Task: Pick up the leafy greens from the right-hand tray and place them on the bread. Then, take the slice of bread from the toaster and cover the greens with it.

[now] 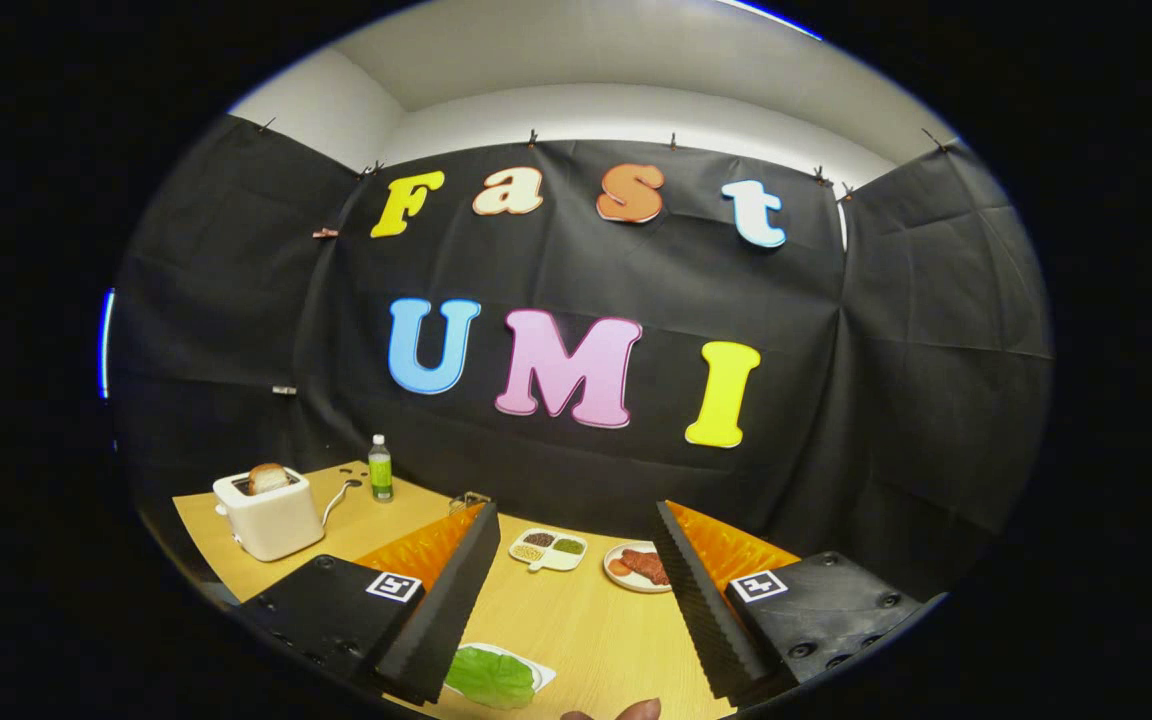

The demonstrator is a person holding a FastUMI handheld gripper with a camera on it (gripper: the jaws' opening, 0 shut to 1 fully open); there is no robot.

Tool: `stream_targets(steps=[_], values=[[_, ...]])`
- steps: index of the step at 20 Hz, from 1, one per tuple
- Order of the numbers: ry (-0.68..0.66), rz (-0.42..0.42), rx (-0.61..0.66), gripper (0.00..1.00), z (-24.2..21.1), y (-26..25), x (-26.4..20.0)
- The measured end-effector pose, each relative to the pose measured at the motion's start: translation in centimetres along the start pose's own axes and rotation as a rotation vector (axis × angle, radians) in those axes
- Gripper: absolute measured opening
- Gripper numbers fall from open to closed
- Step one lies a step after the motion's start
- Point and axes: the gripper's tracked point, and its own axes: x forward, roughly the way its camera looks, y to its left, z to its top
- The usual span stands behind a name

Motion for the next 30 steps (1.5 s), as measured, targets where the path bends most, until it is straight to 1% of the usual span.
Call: stream_targets(steps=[3,7,8,10,12,14,16,19,20,23,27,28,30], values=[[0.120,0.093,0.017,0.96,-3.9,1.3,0.6],[0.298,0.182,-0.083,0.96,-11.4,2.5,1.3],[0.346,0.214,-0.091,0.96,-13.4,3.1,1.1],[0.442,0.274,-0.076,0.96,-17.7,4.6,0.6],[0.540,0.317,-0.048,0.96,-21.6,5.7,0.3],[0.612,0.331,-0.022,0.95,-24.7,6.6,0.6],[0.658,0.326,-0.008,0.94,-27.0,6.9,1.5],[0.739,0.356,0.009,0.94,-30.0,8.2,2.0],[0.760,0.368,0.017,0.89,-30.8,8.9,2.1],[0.833,0.411,0.010,0.84,-33.4,10.4,2.1],[0.900,0.419,-0.013,0.80,-36.2,10.6,2.1],[0.914,0.417,-0.011,0.75,-36.8,10.5,2.2],[0.935,0.413,-0.008,0.69,-37.6,10.4,2.2]])
